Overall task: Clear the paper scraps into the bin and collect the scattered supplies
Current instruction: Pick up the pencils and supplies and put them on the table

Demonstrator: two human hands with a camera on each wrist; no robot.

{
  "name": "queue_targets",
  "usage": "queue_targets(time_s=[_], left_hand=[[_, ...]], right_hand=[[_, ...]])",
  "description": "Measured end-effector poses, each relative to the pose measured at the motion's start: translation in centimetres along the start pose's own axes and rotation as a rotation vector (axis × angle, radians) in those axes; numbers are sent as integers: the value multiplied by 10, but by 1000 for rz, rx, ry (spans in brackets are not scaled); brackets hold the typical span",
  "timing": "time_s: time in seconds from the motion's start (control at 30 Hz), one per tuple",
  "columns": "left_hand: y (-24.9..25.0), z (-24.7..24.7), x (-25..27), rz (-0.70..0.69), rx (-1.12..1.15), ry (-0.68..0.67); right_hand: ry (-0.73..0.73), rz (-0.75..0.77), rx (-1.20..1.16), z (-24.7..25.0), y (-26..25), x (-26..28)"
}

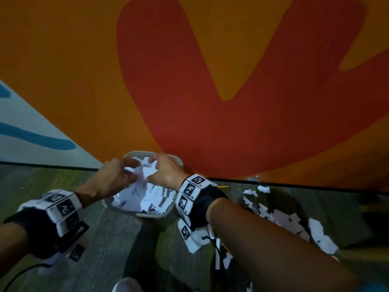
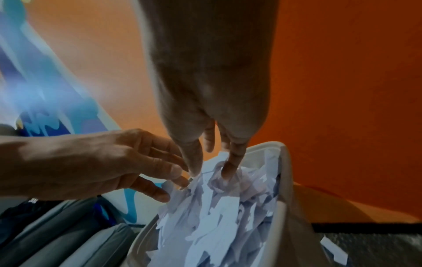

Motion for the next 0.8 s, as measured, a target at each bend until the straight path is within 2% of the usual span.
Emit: queue_targets(time_s=[0.23,0.33,0.47,0.6,0.7,0.8], left_hand=[[44,6,-7,-124,-203,30],[79,2,-12,-216,-171,62],[125,-17,-16,-300,-106,38],[144,-55,-21,-279,99,9],[150,-96,-24,-295,137,-24],[143,-155,-23,-266,180,-138]], right_hand=[[48,67,142,37,0,21],[56,81,143,58,6,34],[96,88,164,84,26,58],[101,52,196,95,72,81],[73,7,187,89,121,87],[69,-83,105,74,187,83]])
Point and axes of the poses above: each hand's wrist, its own x-axis away from the middle knuckle, its own z-axis out of the back of the hand, y = z × x, the point moved 9 cm from there along -x, towards the middle knuckle, and after that the axes turned 15 degrees about -z, right-handed, at the moved point
